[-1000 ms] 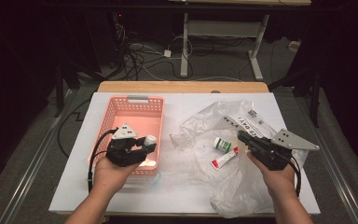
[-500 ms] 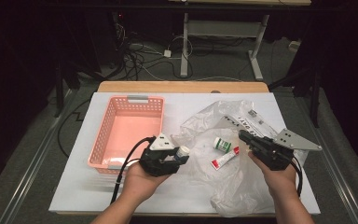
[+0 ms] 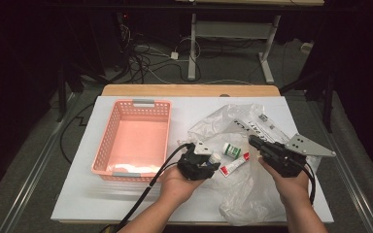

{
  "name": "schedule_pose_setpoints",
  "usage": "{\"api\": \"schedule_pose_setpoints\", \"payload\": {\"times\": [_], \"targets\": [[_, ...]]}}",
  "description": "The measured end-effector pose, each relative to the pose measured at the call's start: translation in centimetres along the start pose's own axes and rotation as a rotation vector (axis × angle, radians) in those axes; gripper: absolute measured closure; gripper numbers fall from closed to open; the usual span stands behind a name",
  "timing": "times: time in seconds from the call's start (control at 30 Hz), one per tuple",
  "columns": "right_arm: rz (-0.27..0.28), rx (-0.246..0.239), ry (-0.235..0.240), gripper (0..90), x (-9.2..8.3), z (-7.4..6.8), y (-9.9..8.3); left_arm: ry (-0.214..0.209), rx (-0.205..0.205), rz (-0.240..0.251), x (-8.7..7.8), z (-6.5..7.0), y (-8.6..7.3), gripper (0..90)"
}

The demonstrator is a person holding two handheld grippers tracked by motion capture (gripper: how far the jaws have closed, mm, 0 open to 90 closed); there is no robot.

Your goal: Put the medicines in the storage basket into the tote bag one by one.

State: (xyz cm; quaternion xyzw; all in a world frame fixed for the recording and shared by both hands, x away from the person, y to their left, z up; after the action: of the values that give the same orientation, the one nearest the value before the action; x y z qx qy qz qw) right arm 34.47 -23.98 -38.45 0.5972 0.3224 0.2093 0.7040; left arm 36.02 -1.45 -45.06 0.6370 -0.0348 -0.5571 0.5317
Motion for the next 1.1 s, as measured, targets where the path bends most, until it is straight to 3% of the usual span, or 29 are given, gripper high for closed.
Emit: {"api": "schedule_pose_setpoints", "payload": {"times": [0.1, 0.27, 0.37, 0.53, 0.73, 0.9, 1.0, 1.1], "targets": [[0.003, 0.002, 0.002, 90.0, 0.0, 0.0, 0.0, 0.033, -0.004, -0.007, 1.6, -0.4, 0.5, 58.4], [0.003, 0.009, 0.003, 90.0, 0.0, 0.1, 0.0, 0.044, -0.046, 0.035, 3.0, -1.4, 1.8, 58.4], [0.006, 0.008, 0.004, 90.0, 0.0, 0.1, 0.0, 0.074, -0.054, 0.043, 4.0, -1.8, 2.6, 58.3], [0.002, 0.012, 0.004, 90.0, 0.1, 0.2, -0.1, 0.08, -0.087, 0.067, 5.3, -2.7, 3.3, 58.2], [-0.003, 0.018, 0.008, 90.0, 0.3, 0.2, -0.2, 0.073, -0.122, 0.054, 6.6, -3.3, 3.2, 57.9], [-0.006, 0.008, 0.011, 90.0, 0.3, 0.2, -0.3, 0.074, -0.118, 0.062, 6.3, -3.2, 3.3, 46.9], [-0.008, 0.003, 0.011, 90.0, 0.3, 0.2, -0.3, 0.079, -0.077, 0.058, 5.5, -2.7, 3.3, 42.9], [-0.009, 0.013, 0.01, 90.0, 0.3, 0.1, -0.3, 0.052, -0.054, 0.046, 4.7, -2.0, 2.9, 40.5]]}}
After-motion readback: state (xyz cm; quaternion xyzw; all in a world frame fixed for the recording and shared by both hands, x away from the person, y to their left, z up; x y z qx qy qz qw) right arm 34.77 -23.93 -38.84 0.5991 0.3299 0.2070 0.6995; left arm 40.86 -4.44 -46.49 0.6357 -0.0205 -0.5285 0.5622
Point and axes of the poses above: each handheld gripper's, and its own axes: x roughly forward along the jaws, y roughly out of its top, z roughly to its right, the point moved 3 cm from there along x, roughly forward along the jaws, and after that the axes turned 5 degrees about -x, right-handed, at the moved point
